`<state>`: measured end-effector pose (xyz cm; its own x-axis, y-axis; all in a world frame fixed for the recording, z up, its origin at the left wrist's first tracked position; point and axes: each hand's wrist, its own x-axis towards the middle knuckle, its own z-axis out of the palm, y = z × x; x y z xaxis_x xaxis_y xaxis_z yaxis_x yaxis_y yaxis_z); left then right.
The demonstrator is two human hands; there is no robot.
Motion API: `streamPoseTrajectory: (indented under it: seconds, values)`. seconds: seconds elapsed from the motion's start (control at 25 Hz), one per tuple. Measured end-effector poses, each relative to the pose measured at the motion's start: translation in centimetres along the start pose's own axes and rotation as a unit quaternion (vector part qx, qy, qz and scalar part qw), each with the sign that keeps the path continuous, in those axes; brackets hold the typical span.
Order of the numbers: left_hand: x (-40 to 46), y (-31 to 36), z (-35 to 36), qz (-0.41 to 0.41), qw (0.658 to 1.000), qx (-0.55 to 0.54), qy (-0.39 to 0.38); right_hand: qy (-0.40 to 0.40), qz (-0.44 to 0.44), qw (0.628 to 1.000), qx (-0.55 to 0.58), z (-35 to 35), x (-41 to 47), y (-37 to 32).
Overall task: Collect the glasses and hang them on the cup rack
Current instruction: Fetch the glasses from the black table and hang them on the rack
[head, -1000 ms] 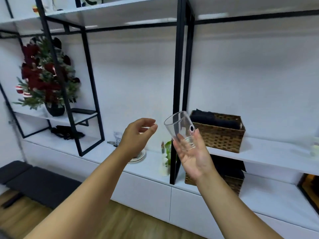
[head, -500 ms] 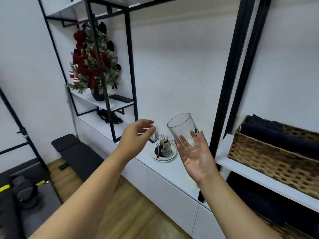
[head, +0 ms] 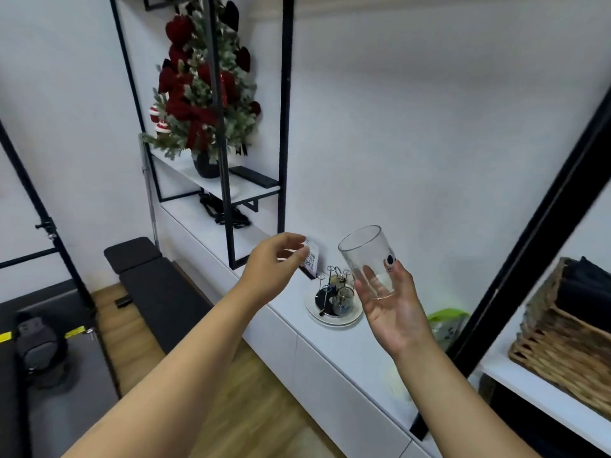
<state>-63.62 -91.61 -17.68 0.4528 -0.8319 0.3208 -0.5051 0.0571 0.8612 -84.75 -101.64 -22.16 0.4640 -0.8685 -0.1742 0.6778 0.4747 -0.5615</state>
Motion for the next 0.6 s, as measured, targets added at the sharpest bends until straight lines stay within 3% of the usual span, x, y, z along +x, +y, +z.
streamPoseTrajectory:
  seconds: [0.24, 0.6]
  values:
    - [10.3, -5.6, -1.4, 0.004, 0.997, -0.021, -0.067, 0.052, -0.061, 0.997, -0.018, 2.5, 8.5, 2.4]
    - [21.2, -11.4, 2.4, 0.009, 0.988, -0.053, -0.143, 0.106, -0.101, 0.989, -0.022, 1.8, 18.9, 4.4]
